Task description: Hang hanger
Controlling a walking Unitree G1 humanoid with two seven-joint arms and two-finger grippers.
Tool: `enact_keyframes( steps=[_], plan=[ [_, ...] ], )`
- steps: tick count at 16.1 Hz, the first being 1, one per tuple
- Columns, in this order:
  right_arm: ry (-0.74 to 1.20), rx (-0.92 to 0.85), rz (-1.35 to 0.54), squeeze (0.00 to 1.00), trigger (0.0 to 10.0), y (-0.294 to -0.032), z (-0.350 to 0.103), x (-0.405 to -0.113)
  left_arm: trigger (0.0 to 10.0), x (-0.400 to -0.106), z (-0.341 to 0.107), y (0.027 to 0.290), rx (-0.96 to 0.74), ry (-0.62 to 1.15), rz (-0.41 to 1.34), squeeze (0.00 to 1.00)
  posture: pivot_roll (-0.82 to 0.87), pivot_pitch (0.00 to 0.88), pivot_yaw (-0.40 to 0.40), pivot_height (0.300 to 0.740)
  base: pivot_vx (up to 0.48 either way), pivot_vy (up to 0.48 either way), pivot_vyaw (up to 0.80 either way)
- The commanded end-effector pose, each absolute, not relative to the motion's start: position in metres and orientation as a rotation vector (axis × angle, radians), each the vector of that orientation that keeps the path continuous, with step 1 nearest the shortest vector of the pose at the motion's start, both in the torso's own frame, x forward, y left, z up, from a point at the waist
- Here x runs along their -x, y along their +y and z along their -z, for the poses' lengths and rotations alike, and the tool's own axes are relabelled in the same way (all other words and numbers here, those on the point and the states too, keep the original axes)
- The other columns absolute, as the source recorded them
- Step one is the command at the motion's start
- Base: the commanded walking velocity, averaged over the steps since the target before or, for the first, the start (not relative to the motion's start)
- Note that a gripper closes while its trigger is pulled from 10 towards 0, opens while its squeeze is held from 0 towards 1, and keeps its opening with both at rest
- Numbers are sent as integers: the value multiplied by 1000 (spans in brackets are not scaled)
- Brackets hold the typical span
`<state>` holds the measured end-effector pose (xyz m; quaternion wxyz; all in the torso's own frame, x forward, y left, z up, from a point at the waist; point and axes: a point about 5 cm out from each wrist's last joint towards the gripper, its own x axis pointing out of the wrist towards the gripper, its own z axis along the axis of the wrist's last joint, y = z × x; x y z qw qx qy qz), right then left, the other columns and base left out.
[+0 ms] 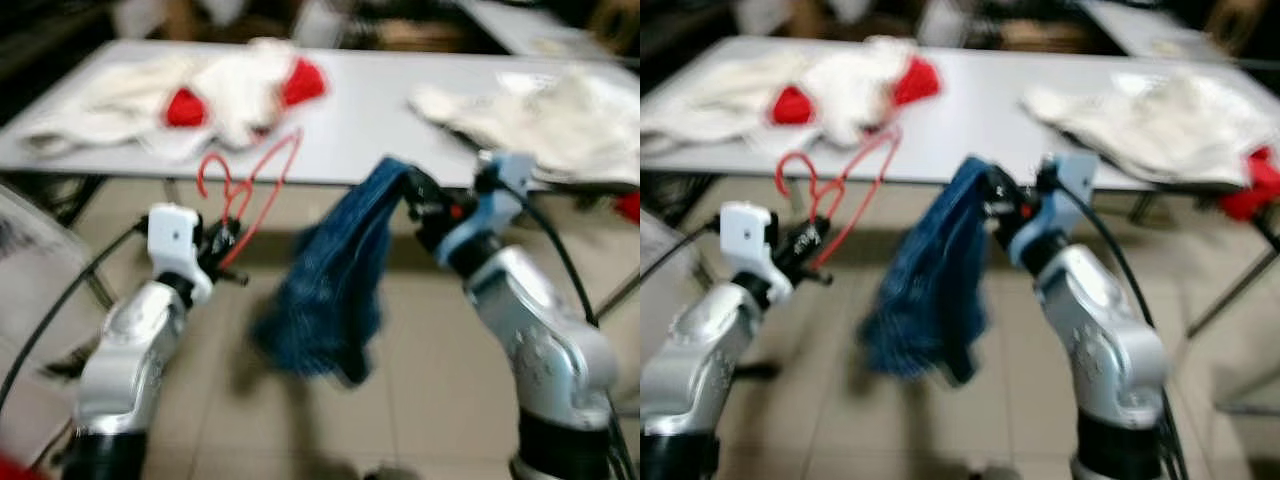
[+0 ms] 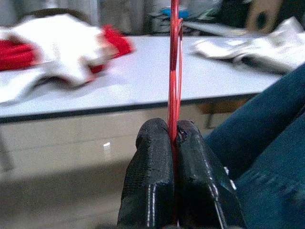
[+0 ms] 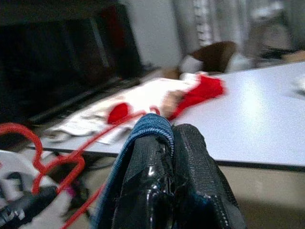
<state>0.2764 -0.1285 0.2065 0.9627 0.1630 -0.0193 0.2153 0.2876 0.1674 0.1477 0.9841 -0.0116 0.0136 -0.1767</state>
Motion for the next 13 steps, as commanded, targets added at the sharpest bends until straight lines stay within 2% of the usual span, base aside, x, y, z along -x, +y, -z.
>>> enact_keyframes(
  steps=[1,2,7,10,13],
  plan=[
    [-35,-327,-469,0,10000,-122,-208,-276,10000,-286,-149,172,16,25,340,0,-51,0,3,705,337,0,0],
    [-18,-298,-486,0,10000,-118,-205,-275,10000,-286,-150,173,17,25,337,0,-50,0,0,705,337,0,0],
    [-4,-282,-503,0,10000,-116,-204,-273,10000,-285,-148,173,19,33,335,0,-53,0,1,705,340,0,779],
    [-2,-311,-498,0,10000,-117,-204,-273,10000,-286,-148,172,18,34,337,0,-53,0,1,705,339,0,0],
    [15,-346,-483,0,10000,-118,-205,-276,10000,-286,-148,173,17,33,338,0,-54,0,3,705,338,0,-706]
  ],
)
